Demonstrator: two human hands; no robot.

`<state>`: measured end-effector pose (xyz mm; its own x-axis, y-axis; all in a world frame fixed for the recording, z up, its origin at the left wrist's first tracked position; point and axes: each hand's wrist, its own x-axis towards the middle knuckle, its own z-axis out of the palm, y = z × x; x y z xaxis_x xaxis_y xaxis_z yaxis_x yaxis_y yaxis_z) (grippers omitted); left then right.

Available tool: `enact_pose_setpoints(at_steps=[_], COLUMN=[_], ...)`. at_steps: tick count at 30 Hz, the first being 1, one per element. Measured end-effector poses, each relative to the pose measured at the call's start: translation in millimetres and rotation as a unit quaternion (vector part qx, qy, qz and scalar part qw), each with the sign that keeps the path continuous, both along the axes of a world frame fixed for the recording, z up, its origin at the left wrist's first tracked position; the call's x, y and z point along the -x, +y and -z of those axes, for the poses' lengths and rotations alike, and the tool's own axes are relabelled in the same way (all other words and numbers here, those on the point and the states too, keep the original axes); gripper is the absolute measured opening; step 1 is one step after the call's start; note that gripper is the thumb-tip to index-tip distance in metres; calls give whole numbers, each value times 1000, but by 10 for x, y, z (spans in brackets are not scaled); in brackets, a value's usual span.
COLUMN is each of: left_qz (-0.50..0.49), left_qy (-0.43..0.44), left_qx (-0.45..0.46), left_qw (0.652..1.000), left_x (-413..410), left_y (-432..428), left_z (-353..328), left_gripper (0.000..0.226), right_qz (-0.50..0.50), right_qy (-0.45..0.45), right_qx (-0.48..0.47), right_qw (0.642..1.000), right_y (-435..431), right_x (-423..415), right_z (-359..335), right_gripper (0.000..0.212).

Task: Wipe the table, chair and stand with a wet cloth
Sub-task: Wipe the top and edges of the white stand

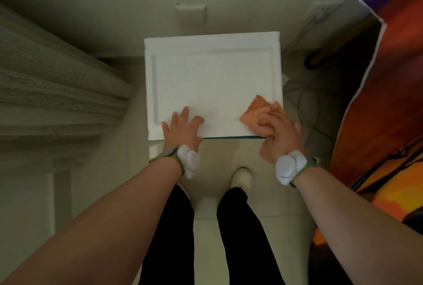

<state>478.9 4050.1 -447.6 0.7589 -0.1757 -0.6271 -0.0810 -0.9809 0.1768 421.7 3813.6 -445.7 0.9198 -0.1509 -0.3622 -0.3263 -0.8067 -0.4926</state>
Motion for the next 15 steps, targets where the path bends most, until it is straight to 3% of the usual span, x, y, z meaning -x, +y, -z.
enact_pose_setpoints(at_steps=[7,11,15], left_qz=[39,49,-35], left_qy=[2,43,38], left_qx=[-27,-17,124], left_qw=[999,998,991], left_x=[-4,-118,-152], left_y=[16,40,118], left_z=[29,-48,-343], left_gripper=[51,55,52], right_qz=[133,221,311], right_qy=[-10,112,102], right_qx=[-157,-346,-414], right_qw=[979,905,850], right_y=[301,547,694], right_x=[-93,-252,-186], right_z=[-88,-492,-824], right_gripper=[25,21,33])
